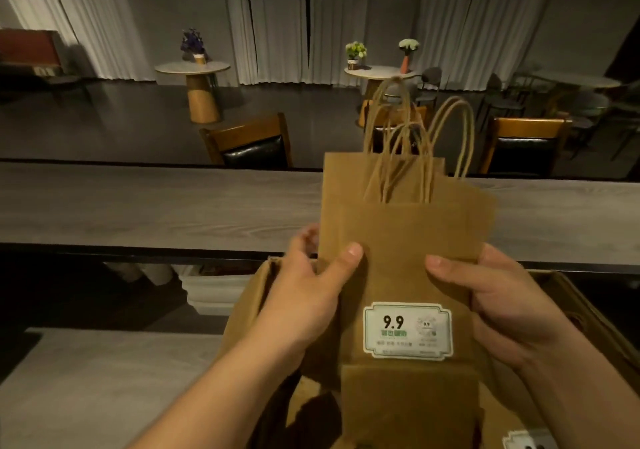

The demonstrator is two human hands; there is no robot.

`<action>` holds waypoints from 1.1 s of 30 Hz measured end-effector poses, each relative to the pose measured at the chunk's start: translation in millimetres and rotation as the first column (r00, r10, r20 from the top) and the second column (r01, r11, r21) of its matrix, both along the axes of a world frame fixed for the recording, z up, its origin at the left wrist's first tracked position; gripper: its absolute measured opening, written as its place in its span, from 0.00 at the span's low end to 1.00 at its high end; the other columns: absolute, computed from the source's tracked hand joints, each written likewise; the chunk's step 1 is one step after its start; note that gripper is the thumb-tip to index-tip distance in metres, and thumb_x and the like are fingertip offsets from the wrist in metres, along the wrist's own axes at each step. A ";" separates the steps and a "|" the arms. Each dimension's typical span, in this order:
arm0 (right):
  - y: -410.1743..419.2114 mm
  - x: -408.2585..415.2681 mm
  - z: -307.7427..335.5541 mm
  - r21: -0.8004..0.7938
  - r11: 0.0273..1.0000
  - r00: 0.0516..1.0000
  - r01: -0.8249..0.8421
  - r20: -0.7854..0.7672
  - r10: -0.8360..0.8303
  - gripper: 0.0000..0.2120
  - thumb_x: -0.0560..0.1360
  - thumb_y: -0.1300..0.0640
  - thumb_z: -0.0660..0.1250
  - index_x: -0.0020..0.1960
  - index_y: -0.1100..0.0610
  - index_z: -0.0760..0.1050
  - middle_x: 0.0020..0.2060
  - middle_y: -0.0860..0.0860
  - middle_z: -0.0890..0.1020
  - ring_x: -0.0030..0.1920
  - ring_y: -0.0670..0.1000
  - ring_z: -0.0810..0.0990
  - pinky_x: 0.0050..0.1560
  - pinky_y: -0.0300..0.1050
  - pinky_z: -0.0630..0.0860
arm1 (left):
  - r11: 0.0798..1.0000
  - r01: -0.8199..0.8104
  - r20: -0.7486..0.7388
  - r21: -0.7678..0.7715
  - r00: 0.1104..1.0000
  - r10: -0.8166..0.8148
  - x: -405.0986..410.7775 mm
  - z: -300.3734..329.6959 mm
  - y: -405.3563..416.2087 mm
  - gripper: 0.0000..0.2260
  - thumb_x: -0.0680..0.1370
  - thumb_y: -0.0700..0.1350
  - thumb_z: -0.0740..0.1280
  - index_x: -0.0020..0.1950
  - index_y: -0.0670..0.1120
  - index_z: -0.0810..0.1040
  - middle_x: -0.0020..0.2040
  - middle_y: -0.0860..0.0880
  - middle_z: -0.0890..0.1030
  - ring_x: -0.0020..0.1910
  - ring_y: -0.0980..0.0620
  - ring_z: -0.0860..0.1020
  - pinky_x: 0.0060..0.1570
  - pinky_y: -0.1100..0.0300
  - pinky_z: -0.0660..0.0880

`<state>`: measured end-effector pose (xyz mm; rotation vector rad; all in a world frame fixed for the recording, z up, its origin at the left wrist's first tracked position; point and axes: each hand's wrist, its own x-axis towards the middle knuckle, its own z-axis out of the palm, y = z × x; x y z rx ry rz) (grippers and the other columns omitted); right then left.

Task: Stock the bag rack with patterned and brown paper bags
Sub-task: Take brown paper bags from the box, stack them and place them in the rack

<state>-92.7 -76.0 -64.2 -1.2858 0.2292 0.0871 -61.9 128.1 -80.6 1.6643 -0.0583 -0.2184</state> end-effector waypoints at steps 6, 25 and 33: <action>15.4 7.1 -8.2 -0.319 0.940 0.989 0.118 0.123 -0.082 0.26 0.70 0.48 0.74 0.65 0.43 0.72 0.50 0.46 0.87 0.49 0.50 0.88 0.43 0.49 0.84 | 0.971 0.165 0.033 -0.175 0.986 -0.161 -5.3 -10.3 -7.6 0.23 0.76 0.52 0.74 0.68 0.60 0.71 0.58 0.55 0.85 0.56 0.56 0.84 0.58 0.52 0.82; 2.6 7.4 -46.0 -0.869 -0.083 0.787 -0.488 -0.479 0.389 0.24 0.74 0.41 0.74 0.67 0.37 0.72 0.62 0.39 0.75 0.62 0.45 0.76 0.63 0.46 0.77 | 0.981 -0.177 0.455 -0.082 0.869 0.195 7.6 -27.8 20.3 0.22 0.75 0.41 0.75 0.54 0.67 0.72 0.51 0.68 0.82 0.53 0.65 0.82 0.52 0.62 0.81; 12.4 11.5 -53.0 -0.785 -0.356 0.635 -0.507 -0.619 0.463 0.24 0.74 0.49 0.76 0.66 0.37 0.72 0.67 0.43 0.74 0.70 0.50 0.69 0.75 0.58 0.63 | 0.978 -0.202 0.493 -0.053 0.846 0.202 7.6 -36.6 24.6 0.22 0.76 0.41 0.76 0.58 0.63 0.71 0.54 0.65 0.83 0.55 0.62 0.82 0.57 0.57 0.81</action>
